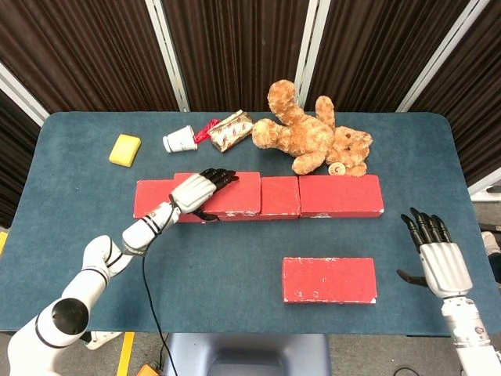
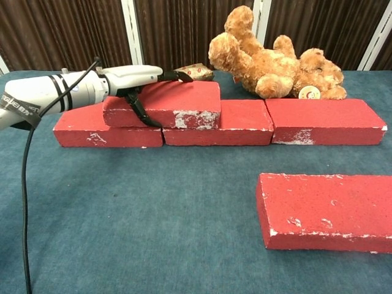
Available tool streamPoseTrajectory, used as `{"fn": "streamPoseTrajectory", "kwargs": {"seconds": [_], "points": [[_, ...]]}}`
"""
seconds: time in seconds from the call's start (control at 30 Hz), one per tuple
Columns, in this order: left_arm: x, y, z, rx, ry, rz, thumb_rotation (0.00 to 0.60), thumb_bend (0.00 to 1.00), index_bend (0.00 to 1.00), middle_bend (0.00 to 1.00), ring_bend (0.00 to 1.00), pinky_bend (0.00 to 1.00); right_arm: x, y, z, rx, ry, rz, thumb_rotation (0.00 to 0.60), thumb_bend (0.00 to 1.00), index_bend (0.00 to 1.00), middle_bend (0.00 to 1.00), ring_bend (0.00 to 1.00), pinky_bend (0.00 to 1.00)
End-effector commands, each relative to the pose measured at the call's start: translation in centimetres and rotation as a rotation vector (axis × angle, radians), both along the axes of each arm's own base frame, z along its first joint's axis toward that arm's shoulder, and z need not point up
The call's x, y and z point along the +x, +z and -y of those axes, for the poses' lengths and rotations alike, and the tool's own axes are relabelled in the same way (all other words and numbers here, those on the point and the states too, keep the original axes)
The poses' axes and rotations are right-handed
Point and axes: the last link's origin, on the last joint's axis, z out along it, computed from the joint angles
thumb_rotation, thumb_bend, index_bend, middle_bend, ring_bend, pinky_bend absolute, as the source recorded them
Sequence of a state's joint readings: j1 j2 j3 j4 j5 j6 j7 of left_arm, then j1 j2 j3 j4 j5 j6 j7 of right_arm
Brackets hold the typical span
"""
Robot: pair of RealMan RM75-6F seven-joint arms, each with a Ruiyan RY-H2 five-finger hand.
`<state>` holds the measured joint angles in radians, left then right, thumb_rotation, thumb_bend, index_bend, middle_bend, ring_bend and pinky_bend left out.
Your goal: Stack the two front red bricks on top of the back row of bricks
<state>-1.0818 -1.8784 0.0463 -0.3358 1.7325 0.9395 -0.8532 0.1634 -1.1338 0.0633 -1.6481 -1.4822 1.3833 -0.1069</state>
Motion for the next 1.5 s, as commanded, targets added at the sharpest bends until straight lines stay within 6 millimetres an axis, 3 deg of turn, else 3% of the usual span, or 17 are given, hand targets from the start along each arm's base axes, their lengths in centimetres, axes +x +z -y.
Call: {"fn": "streamPoseTrajectory", "kwargs": {"seconds": [0.03,0.43,0.67,0.9,1.3,1.5], "points": [[0.15,-0.07,-0.02,0.005,-0.004,-0.002,0.6,0.29,0.0,0.06,0.4,0.6,-0.08,0.14,0.01,-0.002,-0.001,0.001,0.6,0.1,0.0,0.0,0.0,0.0],[0.29,-0.2,-0.1,0.017,0.012,-0.002,0.6,0.24,0.0,0.03,0.3,0.4,-0.19,0.49,-0.29,-0.007,0.001,0.004,0.6,0.1,0.0,0.0,0.0,0.0],[0.21,-0.32,-0.24,0.026,0.03,-0.016,0.6,0.23,0.0,0.0,0.07,0.16,-0.14,0.44,-0.47,0.0,0.003,0.001,0.6,0.1,0.0,0.0,0.0,0.0],[0.28,-0.52,-0.17,0.003,0.053,-0.024,0.6,0.22,0.0,0.0,0.0,0.14,-0.27,0.81,-0.62,-0.015,-0.002,0.005,0.6,0.1,0.0,0.0,0.0,0.0],[0.36,-0.56,0.0,-0.013,0.075,-0.035,0.6,0.18,0.0,0.0,0.0,0.08,-0.29,0.83,-0.65,-0.012,-0.004,0.002,0.6,0.1,0.0,0.0,0.0,0.0],[0.26,-0.31,0.11,-0.04,0.101,-0.031,0.6,0.0,0.0,0.0,0.0,0.04,-0.25,0.73,-0.65,-0.014,-0.007,-0.001,0.6,0.1,0.0,0.0,0.0,0.0]]}}
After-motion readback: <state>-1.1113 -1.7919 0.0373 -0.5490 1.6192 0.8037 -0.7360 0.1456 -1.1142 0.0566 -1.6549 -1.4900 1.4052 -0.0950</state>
